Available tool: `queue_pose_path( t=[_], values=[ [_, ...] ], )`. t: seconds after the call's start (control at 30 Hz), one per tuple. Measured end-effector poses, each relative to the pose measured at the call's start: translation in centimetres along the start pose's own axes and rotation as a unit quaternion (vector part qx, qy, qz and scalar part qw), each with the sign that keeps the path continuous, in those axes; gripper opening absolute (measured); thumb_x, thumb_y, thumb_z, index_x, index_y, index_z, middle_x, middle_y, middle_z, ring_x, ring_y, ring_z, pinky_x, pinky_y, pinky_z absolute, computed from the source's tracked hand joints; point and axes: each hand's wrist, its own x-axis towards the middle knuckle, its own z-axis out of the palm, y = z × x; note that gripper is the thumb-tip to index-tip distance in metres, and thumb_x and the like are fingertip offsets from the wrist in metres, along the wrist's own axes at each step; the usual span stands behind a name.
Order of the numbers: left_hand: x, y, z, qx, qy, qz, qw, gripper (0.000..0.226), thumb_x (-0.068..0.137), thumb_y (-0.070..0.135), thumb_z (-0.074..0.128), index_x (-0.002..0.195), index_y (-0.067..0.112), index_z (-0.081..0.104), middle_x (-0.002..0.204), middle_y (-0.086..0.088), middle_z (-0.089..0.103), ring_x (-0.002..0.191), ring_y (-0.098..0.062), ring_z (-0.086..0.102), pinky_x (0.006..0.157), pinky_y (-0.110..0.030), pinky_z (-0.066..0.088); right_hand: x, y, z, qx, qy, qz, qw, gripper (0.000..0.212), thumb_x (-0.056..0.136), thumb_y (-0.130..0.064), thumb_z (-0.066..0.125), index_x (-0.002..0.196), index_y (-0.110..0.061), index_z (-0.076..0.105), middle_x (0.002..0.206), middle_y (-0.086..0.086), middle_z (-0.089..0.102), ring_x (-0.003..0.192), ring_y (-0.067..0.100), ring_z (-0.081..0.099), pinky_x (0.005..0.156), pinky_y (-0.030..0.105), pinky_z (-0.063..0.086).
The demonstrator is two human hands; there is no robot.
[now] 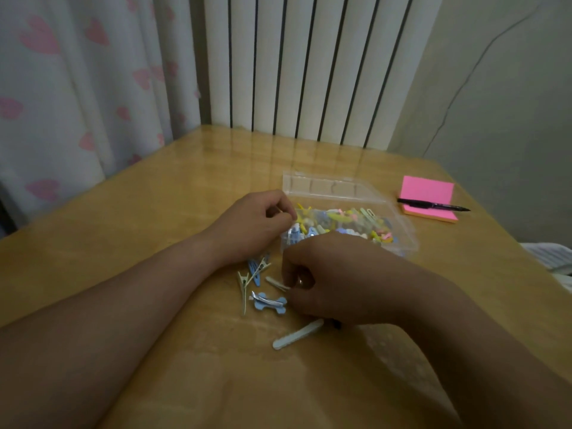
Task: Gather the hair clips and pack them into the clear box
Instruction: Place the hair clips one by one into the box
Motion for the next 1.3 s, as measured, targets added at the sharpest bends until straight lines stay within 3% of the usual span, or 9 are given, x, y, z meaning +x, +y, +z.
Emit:
queue_pose_path(
  t=[0.2,0.27,0.33,0.43,0.53,0.93,1.3],
  values=[
    [0.0,-0.1,0.0,0.0,0.0,0.0,1.0,0.013,0.094,0.018,0.063,0.093,0.025,0.074,0.077,0.006,0.065,0.066,-0.006,0.053,0.066,-0.03,0.046,0.3,-0.2,0.5,-0.035,0.014,0.004,0.999,0.014,0.091,-0.042,0.064,0.089,-0.028,0.065,0.08,-0.005,0.067,0.071,0.01,0.063,0.068,0.039,0.059],
    [0.0,-0.1,0.0,-0.007,-0.005,0.0,1.0,0.012,0.094,0.019,0.063,0.094,0.024,0.074,0.078,0.004,0.066,0.067,-0.007,0.055,0.066,-0.032,0.047,0.2,0.0,0.2,0.011,0.036,0.006,0.999,0.015,0.092,-0.041,0.063,0.089,-0.026,0.065,0.08,-0.004,0.065,0.071,0.01,0.061,0.069,0.038,0.058],
    [0.0,-0.1,-0.1,-0.014,-0.009,0.003,1.0,0.011,0.094,0.024,0.063,0.094,0.026,0.074,0.082,0.001,0.069,0.072,-0.011,0.06,0.069,-0.037,0.05,0.2,0.7,-0.5,0.097,0.098,0.026,0.99,0.013,0.095,-0.04,0.06,0.092,-0.027,0.064,0.082,-0.005,0.064,0.073,0.009,0.061,0.067,0.032,0.056],
    [0.0,-0.2,-0.1,-0.005,-0.002,0.0,1.0,0.011,0.096,0.022,0.063,0.094,0.025,0.074,0.077,0.01,0.065,0.064,-0.002,0.054,0.063,-0.026,0.044,0.2,3.5,-1.4,0.192,0.231,0.102,0.948,0.008,0.098,-0.035,0.06,0.097,-0.028,0.064,0.086,-0.008,0.065,0.074,0.005,0.061,0.064,0.022,0.049],
    [0.0,-0.2,0.0,0.005,-0.001,-0.004,1.0,0.011,0.097,0.022,0.063,0.096,0.025,0.073,0.079,0.009,0.065,0.063,0.001,0.053,0.061,-0.02,0.043,0.1,6.7,-1.6,0.212,0.296,0.187,0.913,0.005,0.098,-0.029,0.065,0.099,-0.025,0.068,0.09,-0.008,0.069,0.08,0.011,0.066,0.069,0.03,0.056],
    [-0.1,0.1,0.0,0.007,-0.003,-0.009,1.0,0.013,0.098,0.021,0.061,0.099,0.022,0.073,0.079,0.003,0.065,0.057,0.0,0.05,0.052,-0.014,0.04,2.4,5.4,1.0,0.156,0.247,0.184,0.939,0.006,0.093,-0.028,0.069,0.099,-0.028,0.072,0.094,-0.011,0.068,0.088,0.009,0.065,0.081,0.044,0.062],
    [0.0,0.0,0.0,0.01,-0.004,-0.001,1.0,0.012,0.097,0.022,0.062,0.098,0.024,0.073,0.075,0.008,0.062,0.058,0.001,0.051,0.052,-0.012,0.038,2.2,5.6,1.4,0.131,0.244,0.186,0.943,0.02,0.1,-0.043,0.062,0.09,-0.028,0.071,0.084,-0.009,0.069,0.081,0.009,0.066,0.074,0.047,0.062]
  ],
)
